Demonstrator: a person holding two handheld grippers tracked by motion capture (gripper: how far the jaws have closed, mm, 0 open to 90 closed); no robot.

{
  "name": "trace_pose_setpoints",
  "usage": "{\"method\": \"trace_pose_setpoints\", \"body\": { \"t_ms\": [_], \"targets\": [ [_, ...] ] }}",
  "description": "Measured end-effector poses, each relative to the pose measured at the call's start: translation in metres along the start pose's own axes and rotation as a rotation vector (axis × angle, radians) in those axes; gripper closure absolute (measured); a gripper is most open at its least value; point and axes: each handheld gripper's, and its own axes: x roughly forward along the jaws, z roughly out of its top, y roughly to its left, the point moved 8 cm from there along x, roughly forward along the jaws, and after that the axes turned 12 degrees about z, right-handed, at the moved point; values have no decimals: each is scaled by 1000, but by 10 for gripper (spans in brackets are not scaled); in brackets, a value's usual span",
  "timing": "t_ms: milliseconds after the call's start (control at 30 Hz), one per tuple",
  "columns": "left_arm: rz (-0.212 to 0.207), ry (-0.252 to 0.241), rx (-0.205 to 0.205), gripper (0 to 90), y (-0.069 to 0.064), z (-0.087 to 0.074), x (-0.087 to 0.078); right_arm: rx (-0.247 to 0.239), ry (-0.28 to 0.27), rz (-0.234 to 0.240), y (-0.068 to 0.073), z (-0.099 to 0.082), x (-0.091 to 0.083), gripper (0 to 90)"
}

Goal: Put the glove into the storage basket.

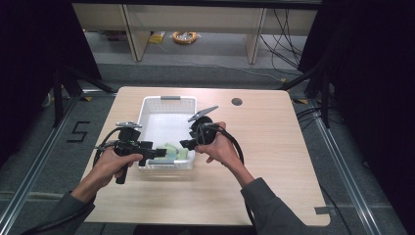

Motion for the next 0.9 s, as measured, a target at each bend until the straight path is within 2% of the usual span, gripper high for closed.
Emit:
{"method": "trace_pose_setpoints", "body": {
  "t_ms": [33, 67, 100, 133, 267, 300, 333, 367, 433, 533, 567, 600, 700, 800, 833, 900],
  "targets": [
    [-12, -6, 11, 222, -6, -2, 0, -4, -3, -6, 0, -3, -6, 459],
    [-20, -4, 16, 221, -8, -3, -1, 17, -14, -21, 0, -4, -8, 459],
    [-20, -4, 16, 217, -8, -3, -1, 17, -14, -21, 0, -4, -8, 459],
    [-22, -15, 20, 211, -13, -4, -1, 2, -10, -7, 1, -9, -15, 457],
    [-9, -17, 39, 184, -18, -7, -2, 3, -47, -4, -1, -14, -22, 454],
    [-9, -19, 48, 172, -21, -8, -2, -1, -36, -8, -2, -17, -26, 453],
    [-10, -22, 51, 166, -23, -8, -2, -13, -60, -5, -3, -17, -28, 451],
    [-17, -21, 60, 166, -26, -9, -3, 13, -45, -7, -2, -20, -32, 449],
    [-15, -27, 59, 166, -28, -10, -2, -2, -58, -6, -4, -22, -35, 447],
    [-46, -31, 64, 162, -39, -16, 0, 7, -87, -23, -7, -30, -48, 428],
    [-46, -31, 64, 161, -39, -16, 0, 7, -87, -23, -7, -30, -48, 428],
    [-53, -25, 78, 161, -43, -20, 1, 17, -102, -27, -6, -31, -49, 426],
    [-66, -24, 102, 162, -54, -27, 5, -1, -100, -30, -8, -43, -62, 419],
    [-68, -27, 112, 162, -58, -30, 6, 11, -122, -26, -10, -53, -68, 418],
    [-69, -30, 113, 162, -61, -32, 8, 12, -118, -51, -12, -58, -72, 418],
    [-73, -27, 121, 162, -66, -36, 10, 24, -132, -32, -11, -64, -73, 418]
  ]
}}
